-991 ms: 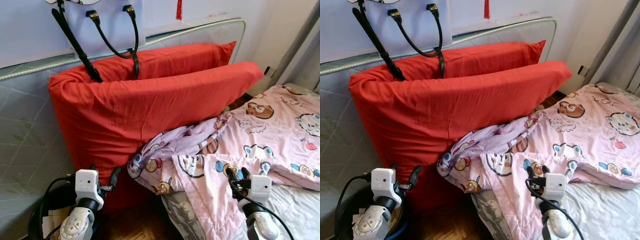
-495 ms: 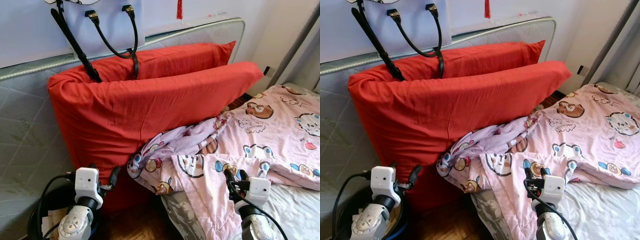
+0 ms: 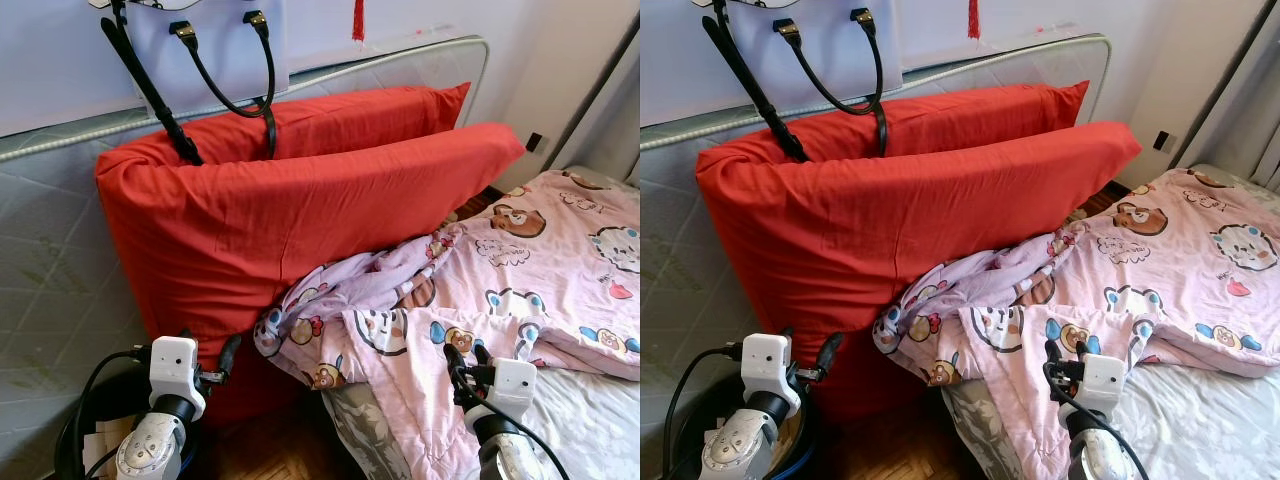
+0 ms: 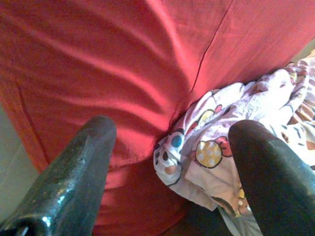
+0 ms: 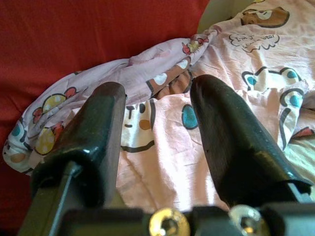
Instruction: Clean up the room
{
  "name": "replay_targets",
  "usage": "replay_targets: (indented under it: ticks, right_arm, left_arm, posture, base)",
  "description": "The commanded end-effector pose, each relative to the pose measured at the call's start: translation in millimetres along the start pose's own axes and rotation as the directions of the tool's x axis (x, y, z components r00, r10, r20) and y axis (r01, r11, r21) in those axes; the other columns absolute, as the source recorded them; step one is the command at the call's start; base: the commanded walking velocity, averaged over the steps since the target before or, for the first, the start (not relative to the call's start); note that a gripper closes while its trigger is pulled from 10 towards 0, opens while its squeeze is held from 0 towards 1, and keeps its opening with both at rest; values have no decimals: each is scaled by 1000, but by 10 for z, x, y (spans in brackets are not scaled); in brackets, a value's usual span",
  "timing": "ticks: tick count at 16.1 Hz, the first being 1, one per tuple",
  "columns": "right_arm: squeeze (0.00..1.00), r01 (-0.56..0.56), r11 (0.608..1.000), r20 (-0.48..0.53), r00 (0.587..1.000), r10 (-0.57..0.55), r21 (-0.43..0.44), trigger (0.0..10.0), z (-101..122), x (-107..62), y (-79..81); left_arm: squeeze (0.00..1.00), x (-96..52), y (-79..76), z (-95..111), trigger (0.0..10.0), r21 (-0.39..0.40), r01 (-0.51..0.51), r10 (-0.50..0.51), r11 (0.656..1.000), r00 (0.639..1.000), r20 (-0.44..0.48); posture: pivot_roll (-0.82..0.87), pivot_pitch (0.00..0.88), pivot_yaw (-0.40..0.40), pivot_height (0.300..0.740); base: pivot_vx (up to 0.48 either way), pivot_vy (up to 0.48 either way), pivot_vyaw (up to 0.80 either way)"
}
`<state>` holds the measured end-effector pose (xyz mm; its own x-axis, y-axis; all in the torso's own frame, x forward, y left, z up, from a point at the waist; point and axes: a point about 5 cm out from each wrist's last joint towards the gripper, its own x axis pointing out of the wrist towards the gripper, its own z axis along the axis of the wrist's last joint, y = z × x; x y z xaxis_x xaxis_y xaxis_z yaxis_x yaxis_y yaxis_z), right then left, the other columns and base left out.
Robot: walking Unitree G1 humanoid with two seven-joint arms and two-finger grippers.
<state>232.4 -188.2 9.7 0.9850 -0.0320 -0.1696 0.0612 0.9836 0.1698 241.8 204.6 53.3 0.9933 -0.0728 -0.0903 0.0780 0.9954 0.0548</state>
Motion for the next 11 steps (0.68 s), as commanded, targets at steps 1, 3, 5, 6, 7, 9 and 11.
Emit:
replay_targets:
  ticks: [1, 3, 5, 6, 7, 9, 11]
  right_arm:
    - [0, -1, 1000, 2, 1000, 1, 0, 10000, 19, -2, 12]
    - [0, -3, 1000, 1, 1000, 3, -1, 10000, 20, -3, 19]
    - [0, -4, 1000, 1, 1000, 4, -2, 10000, 22, -2, 22]
    - [0, -5, 1000, 0, 1000, 5, -3, 10000, 24, -3, 24]
    - [0, -4, 1000, 0, 1000, 4, -4, 10000, 26, -4, 23]
    - [0, -3, 1000, -1, 1000, 3, -4, 10000, 25, -4, 20]
    - [0, -3, 1000, -1, 1000, 3, -4, 10000, 25, -4, 20]
  left_arm:
    - [0, -12, -14, -1, 10000, 8, 11, -10, 1000, 1000, -13]
    - [0, -10, -14, 4, 10000, 9, 12, -12, 1000, 1000, -15]
    - [0, -10, -15, 4, 10000, 9, 13, -12, 1000, 1000, -16]
    - [0, -9, -16, 4, 10000, 9, 13, -13, 1000, 1000, -16]
    - [0, -10, -15, 5, 10000, 8, 13, -13, 1000, 1000, -17]
    - [0, -10, -16, 5, 10000, 9, 14, -14, 1000, 1000, -18]
    - [0, -10, -16, 5, 10000, 9, 14, -14, 1000, 1000, -18]
  posture:
    - [21, 0, -45, 740]
    - [22, 0, -44, 740]
    - [22, 0, -43, 740]
    - [22, 0, -43, 740]
    - [22, 0, -42, 740]
    - [22, 0, -42, 740]
    - [22, 0, -42, 740]
  base:
    - [0, 0, 0]
    - [0, 0, 0]
    - [0, 0, 0]
    - [0, 0, 0]
    - [0, 0, 0]
    - [0, 0, 0]
    - [0, 0, 0]
